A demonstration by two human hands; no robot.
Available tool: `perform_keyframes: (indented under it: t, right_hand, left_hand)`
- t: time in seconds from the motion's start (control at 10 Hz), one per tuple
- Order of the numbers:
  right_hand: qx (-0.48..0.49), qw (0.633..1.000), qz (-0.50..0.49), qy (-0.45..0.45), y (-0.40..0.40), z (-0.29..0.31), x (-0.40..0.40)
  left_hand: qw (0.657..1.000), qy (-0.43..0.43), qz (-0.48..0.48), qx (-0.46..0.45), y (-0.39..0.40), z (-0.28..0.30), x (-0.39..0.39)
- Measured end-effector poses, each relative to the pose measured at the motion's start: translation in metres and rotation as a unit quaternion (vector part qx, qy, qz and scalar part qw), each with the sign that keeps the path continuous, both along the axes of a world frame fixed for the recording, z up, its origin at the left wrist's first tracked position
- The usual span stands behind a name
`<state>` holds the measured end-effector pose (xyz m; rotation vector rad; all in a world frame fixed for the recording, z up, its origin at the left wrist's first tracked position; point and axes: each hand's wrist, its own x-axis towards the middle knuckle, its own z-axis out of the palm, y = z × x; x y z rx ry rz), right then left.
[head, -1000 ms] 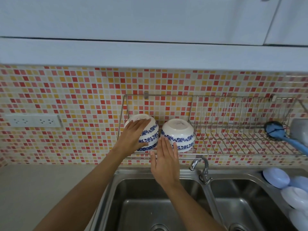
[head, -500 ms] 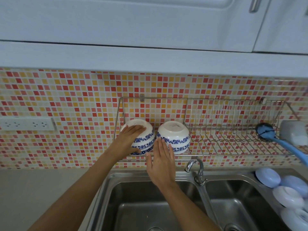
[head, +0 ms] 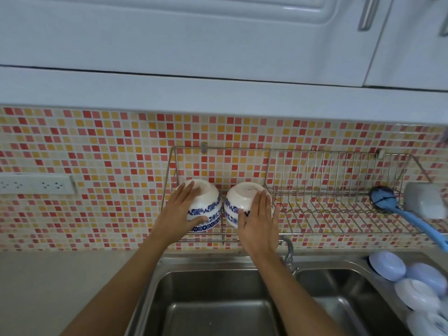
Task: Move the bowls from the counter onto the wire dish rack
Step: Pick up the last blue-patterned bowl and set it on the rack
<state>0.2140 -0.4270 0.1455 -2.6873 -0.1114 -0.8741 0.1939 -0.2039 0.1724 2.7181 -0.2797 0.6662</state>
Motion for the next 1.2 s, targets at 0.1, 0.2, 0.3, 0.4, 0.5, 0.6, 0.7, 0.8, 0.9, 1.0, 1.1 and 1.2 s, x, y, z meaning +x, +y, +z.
perform_keyframes:
  t: [0.1, 0.2, 0.3, 0.4, 0.5, 0.6, 0.7, 0.8, 0.9, 1.0, 1.1, 1.2]
  right_hand:
    - [0.007, 1.000, 0.001, 0.013, 0.002, -0.002, 0.002]
    - [0.008, 1.000, 0.007, 0.023, 0.001, -0.001, 0.001]
    - [0.004, 1.000, 0.008, 0.019, 0.000, -0.001, -0.003]
    - [0.008, 1.000, 0.007, 0.004, 0.000, -0.005, -0.009]
    - [0.016, 1.000, 0.021, 0.010, 0.001, -0.012, -0.019]
    - [0.014, 0.999, 0.030, 0.029, 0.000, -0.018, -0.030]
    - [-0.013, 0.998, 0.044, 0.036, -0.008, -0.022, -0.037]
    - [-0.068, 0.994, 0.068, 0.046, -0.019, -0.025, -0.044]
    - [-0.076, 0.992, 0.079, 0.067, -0.025, -0.029, -0.061]
    - [-0.062, 0.985, 0.093, 0.130, -0.026, -0.024, -0.085]
    - [-0.058, 0.978, 0.105, 0.170, -0.027, -0.013, -0.105]
    - [-0.053, 0.975, 0.110, 0.188, -0.029, 0.008, -0.120]
  left_hand:
    - [1.000, 0.009, 0.009, 0.001, 0.000, -0.002, 0.001]
    - [1.000, 0.009, 0.022, 0.003, -0.003, -0.001, 0.000]
    - [0.999, 0.003, 0.039, -0.017, -0.007, 0.000, -0.003]
    - [0.997, -0.016, 0.066, -0.032, -0.010, -0.002, -0.006]
    - [0.996, -0.028, 0.083, -0.035, -0.014, -0.008, -0.011]
    - [0.994, -0.038, 0.102, -0.013, -0.016, -0.018, -0.019]
    - [0.992, -0.029, 0.123, 0.015, -0.016, -0.031, -0.028]
    - [0.992, -0.001, 0.127, 0.027, -0.017, -0.037, -0.043]
    - [0.990, 0.016, 0.123, 0.060, -0.020, -0.046, -0.065]
    - [0.985, 0.047, 0.132, 0.105, -0.024, -0.046, -0.089]
    - [0.988, 0.085, 0.107, 0.074, -0.027, -0.030, -0.104]
    - [0.992, 0.064, 0.080, 0.068, -0.027, -0.002, -0.118]
